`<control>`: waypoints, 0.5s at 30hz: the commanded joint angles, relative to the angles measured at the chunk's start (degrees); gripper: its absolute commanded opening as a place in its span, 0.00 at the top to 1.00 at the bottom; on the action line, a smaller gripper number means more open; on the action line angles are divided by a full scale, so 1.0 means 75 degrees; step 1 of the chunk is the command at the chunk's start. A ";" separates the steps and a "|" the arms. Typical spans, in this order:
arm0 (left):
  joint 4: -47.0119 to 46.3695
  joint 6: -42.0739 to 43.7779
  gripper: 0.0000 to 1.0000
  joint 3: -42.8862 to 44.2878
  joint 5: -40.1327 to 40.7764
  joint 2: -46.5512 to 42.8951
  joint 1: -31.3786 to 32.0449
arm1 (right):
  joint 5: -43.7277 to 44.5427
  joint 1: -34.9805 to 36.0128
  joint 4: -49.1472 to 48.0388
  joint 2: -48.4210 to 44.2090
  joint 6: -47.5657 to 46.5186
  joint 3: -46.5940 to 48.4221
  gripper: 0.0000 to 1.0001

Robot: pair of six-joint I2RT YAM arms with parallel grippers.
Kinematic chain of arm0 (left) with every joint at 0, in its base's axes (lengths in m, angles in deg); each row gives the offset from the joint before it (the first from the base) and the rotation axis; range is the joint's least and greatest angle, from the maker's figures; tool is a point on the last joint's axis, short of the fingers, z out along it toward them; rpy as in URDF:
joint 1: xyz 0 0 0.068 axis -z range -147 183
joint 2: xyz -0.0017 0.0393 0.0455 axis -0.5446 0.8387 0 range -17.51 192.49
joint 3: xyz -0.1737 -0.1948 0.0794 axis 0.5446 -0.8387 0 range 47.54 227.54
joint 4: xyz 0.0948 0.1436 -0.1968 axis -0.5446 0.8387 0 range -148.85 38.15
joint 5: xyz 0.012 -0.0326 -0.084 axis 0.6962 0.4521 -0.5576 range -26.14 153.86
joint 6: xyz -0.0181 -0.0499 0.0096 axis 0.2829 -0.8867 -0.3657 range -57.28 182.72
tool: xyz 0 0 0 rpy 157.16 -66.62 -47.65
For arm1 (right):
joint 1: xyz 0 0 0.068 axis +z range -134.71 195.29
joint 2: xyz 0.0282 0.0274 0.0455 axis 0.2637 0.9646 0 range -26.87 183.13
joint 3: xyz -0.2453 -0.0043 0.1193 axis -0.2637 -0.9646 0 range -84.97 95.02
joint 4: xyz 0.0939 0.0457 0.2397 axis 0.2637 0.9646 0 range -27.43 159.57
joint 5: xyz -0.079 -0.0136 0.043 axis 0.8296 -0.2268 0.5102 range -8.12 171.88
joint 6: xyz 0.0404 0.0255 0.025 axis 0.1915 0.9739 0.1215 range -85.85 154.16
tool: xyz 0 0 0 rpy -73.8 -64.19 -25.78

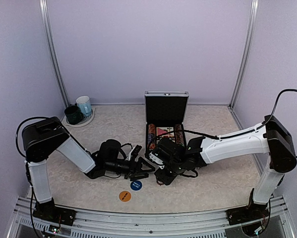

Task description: Pack up texas hold em set

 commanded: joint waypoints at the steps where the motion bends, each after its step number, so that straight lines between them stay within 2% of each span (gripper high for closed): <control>1: -0.0338 -0.0093 0.18 0.0190 -0.0217 0.0219 0.0085 | 0.0093 0.0091 0.0019 -0.0122 -0.0066 0.0035 0.55; 8: -0.0056 0.0027 0.18 0.0220 -0.0014 0.0162 0.0083 | -0.0287 0.0091 0.0503 0.0468 0.0052 0.0168 0.32; 15: -0.0345 -0.0122 0.18 0.0173 -0.0089 0.0261 0.0097 | -0.0099 0.0042 0.0041 0.0860 0.0142 -0.0016 0.30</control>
